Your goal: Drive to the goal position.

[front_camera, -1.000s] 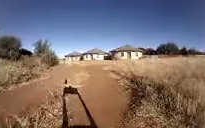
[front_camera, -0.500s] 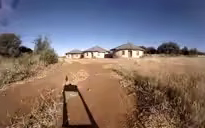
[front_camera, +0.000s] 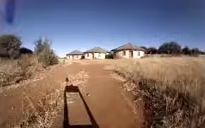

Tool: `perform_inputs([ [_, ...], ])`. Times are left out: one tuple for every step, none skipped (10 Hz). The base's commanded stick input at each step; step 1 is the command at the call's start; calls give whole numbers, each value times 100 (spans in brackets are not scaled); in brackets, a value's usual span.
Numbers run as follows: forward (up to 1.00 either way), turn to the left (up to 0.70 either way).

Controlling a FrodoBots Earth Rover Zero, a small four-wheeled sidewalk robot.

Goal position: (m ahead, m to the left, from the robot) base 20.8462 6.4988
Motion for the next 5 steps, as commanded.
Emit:
perform_inputs([
  [50,0],
  [50,0],
  [50,0],
  [50,0],
  [50,0],
])
